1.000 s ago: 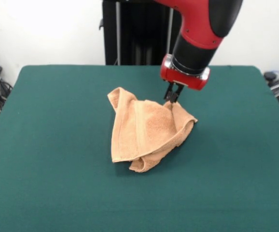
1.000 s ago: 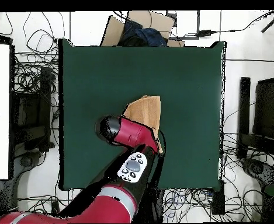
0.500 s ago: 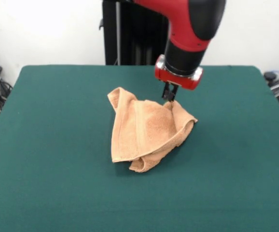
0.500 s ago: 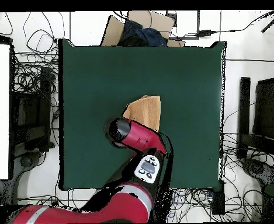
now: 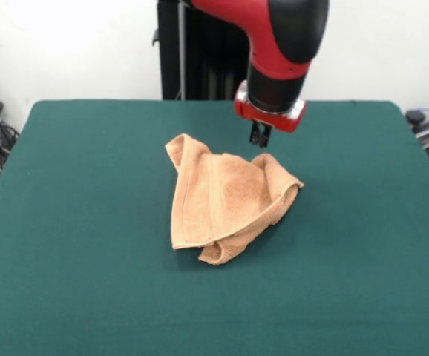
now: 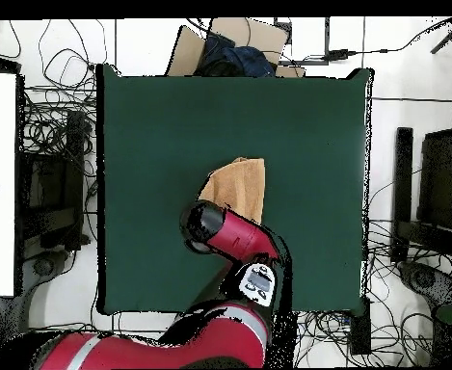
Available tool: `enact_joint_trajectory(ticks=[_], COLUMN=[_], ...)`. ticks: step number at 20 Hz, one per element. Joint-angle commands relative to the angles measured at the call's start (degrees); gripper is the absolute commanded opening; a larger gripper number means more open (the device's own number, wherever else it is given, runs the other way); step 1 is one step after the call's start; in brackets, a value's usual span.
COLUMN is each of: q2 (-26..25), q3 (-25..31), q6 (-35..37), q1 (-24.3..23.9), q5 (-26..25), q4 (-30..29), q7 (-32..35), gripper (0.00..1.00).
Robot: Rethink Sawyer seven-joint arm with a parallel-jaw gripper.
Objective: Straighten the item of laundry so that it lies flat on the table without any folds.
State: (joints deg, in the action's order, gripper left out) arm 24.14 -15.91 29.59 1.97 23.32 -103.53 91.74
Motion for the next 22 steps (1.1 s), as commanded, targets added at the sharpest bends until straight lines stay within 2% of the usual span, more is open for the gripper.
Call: enact_joint_trajectory(ticks=[1,2,4,6,13,22], q2=[0.4,-1.0,-1.5,-1.5,-0.2,2.2], q3=[4.2,-2.5,-7.1,-7.7,-6.1,-8.0], q6=[0.7,7.5,14.5,16.5,13.4,16.5], q1=[2.9,7.7,10.8,11.0,8.8,9.3], q5=[-0.9,-4.6,-6.3,-6.0,-5.6,-4.8], q4=[-1.2,4.1,7.3,7.8,5.9,4.3], q7=[11.9,13.1,15.2,16.0,12.4,14.6], gripper=[0.00,0.00,0.00,0.00,0.00,0.00])
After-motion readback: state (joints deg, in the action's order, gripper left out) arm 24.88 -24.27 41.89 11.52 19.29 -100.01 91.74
